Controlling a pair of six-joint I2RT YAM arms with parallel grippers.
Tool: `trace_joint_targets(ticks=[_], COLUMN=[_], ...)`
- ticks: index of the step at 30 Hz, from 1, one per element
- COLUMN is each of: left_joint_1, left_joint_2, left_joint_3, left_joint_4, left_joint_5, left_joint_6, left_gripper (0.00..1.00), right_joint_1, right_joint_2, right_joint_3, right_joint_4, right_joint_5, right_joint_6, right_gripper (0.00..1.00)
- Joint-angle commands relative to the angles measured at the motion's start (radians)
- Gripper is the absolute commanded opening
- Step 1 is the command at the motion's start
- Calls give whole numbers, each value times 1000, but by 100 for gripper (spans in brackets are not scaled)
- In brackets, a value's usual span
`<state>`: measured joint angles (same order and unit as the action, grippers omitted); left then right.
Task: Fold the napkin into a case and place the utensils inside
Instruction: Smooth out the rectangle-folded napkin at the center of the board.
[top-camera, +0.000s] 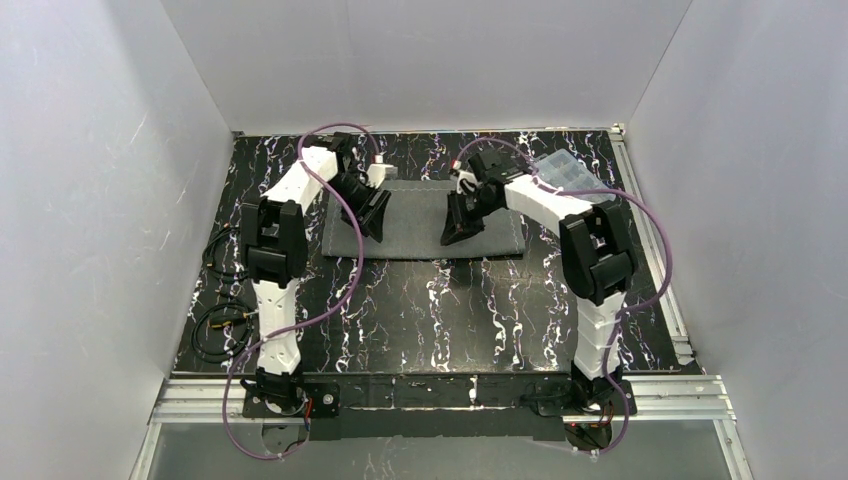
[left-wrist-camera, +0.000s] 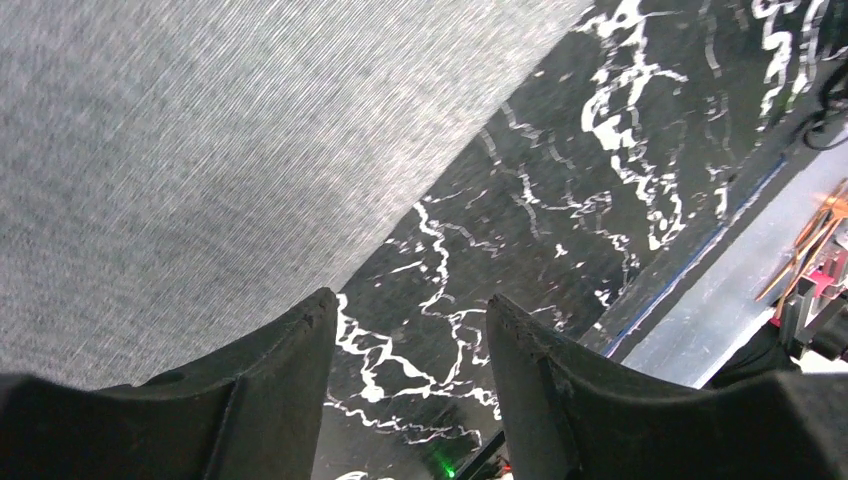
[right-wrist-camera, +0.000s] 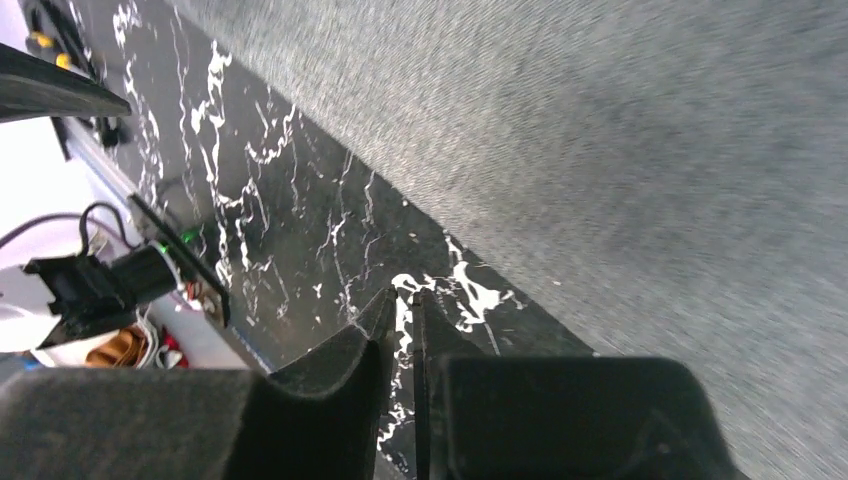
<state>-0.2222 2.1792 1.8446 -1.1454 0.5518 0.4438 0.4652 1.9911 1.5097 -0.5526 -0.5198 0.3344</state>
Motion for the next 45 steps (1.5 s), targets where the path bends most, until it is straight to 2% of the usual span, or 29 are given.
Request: trace_joint_targets(ticks=[1, 6, 10, 20, 31, 38, 45], left_joint_1=[-46, -49, -49, -49, -49, -49, -49], left_joint_2=[-34, 14, 28, 65, 75, 76, 86], left_joint_3=[26, -18, -52, -85, -117, -111, -117], left_joint_4=[-45, -10, 38, 128, 186, 173, 194], left_joint_5=[111, 67, 5, -150, -247, -271, -298], left_joint_6=[-26, -27, -31, -50, -44, -22, -17], left_gripper=[53, 51, 49, 44, 40, 30, 30], right_joint_1=[26, 55, 60, 47, -31, -70, -128], right_joint_2=[53, 137, 195, 283, 284, 241, 190], right_joint_3=[25, 92, 125, 163, 94, 25, -91], right_joint_4=[-38, -80, -88, -155, -160, -164, -180], right_joint_5=[-120, -161, -201, -197, -164, -164, -161], right_joint_6=[-13, -22, -8, -10, 22, 10, -9], right_gripper=[20, 19, 12, 10, 9, 10, 12])
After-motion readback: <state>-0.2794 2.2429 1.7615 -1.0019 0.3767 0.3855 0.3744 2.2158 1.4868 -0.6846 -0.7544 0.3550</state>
